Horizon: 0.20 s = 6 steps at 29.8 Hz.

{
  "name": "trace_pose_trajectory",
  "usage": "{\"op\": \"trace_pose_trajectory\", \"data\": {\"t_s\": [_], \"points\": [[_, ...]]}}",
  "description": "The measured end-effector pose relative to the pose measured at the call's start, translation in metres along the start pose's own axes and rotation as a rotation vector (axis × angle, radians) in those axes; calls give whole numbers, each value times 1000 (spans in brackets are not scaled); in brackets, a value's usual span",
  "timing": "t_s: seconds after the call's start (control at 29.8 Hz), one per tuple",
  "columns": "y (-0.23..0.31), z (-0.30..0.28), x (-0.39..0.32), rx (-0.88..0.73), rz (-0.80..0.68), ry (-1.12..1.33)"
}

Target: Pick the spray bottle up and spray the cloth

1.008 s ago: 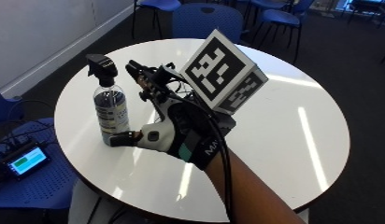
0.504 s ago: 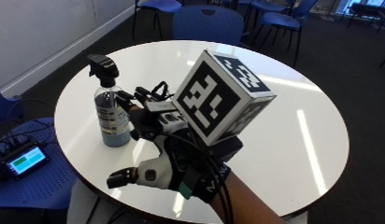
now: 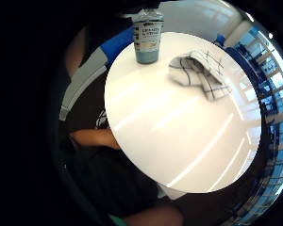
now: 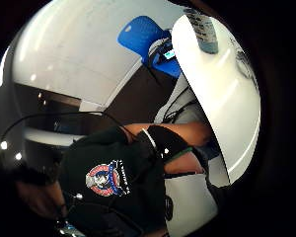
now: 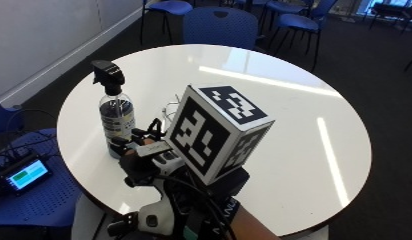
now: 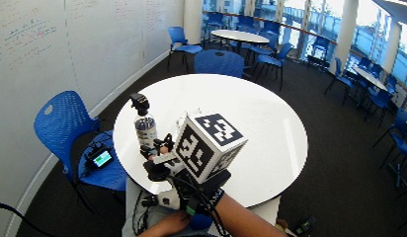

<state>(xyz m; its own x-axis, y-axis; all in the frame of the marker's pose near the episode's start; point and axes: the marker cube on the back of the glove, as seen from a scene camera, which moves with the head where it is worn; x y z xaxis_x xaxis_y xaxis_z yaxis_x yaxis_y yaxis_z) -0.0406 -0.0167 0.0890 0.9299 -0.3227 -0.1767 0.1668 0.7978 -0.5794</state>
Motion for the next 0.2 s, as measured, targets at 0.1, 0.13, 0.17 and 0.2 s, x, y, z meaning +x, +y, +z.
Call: {"op": "trace_pose_trajectory", "data": {"t_s": [0.1,0.13,0.17,0.2], "points": [[2,3,-3,-13,-8,2],[2,4,-4,-17,-11,4],[3,4,-5,-20,-13,7],[3,5,-5,-23,-14,9]]}}
